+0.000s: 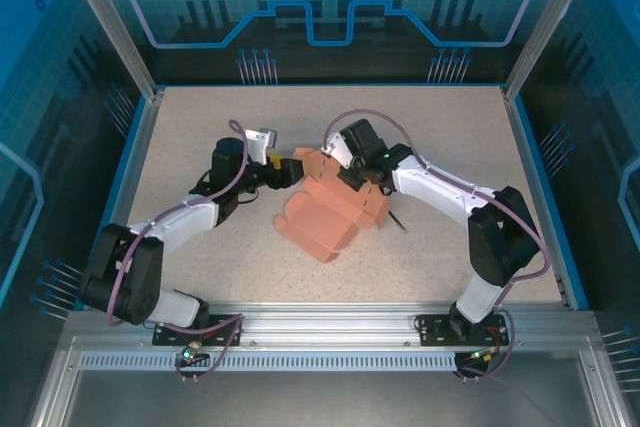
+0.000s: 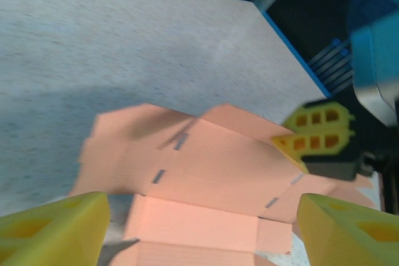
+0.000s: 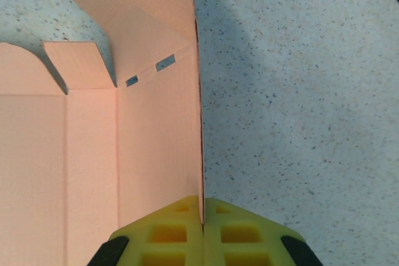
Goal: Fold the paper box
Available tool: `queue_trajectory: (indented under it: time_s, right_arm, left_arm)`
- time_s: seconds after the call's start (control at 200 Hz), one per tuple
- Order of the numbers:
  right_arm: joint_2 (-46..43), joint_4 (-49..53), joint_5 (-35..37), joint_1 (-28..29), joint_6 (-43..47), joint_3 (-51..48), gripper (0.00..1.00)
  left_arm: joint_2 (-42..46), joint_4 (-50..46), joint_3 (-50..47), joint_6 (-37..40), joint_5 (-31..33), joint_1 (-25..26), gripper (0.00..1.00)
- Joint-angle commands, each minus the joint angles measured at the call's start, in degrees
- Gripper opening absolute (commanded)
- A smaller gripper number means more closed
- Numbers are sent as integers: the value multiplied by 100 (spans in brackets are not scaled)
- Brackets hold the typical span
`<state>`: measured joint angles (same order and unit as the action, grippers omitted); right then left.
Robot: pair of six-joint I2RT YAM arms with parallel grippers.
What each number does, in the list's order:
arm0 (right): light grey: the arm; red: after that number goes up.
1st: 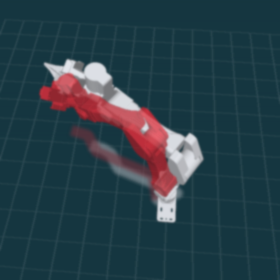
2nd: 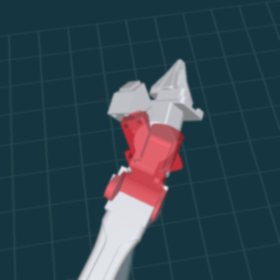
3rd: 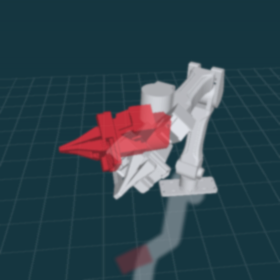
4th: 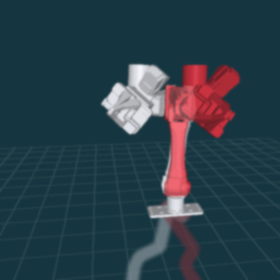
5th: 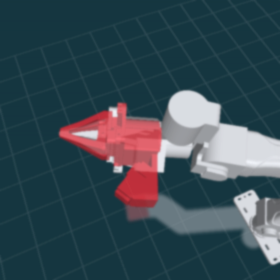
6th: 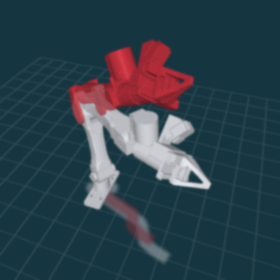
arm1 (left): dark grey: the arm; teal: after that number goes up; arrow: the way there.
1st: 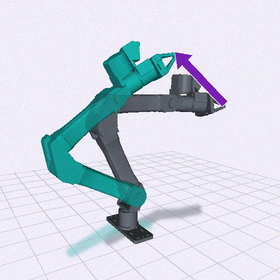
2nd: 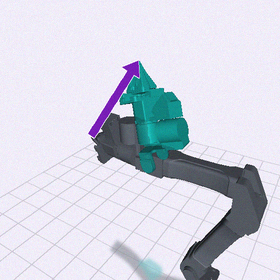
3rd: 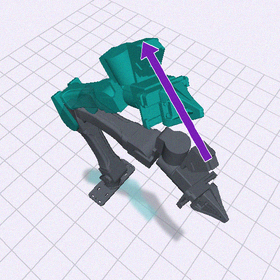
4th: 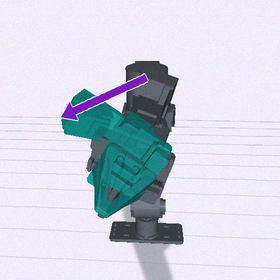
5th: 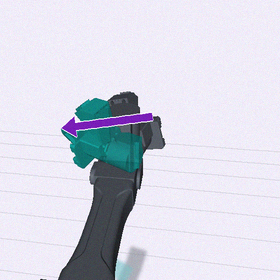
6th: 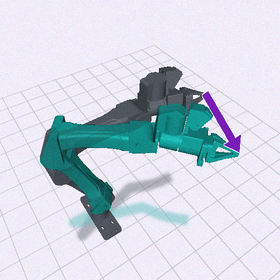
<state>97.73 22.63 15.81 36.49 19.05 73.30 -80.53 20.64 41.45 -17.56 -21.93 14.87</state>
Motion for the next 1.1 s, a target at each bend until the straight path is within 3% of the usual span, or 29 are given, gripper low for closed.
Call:
queue_trajectory:
  time_s: [0.0, 0.43, 1.096]
  right_arm:
    - [-57, -572, 683, 211, 555, -201, 0]
    - [163, -2274, 1827, 793, 2054, -862, 0]
    - [540, -3380, 2181, 956, 2934, -1186, 0]
  left_arm:
    - [205, -513, -6, -214, 907, -238, 82]
    - [-896, -1296, 701, -754, 1057, -989, 78]
    - [-2447, -2196, 1992, -173, 973, -1004, 62]
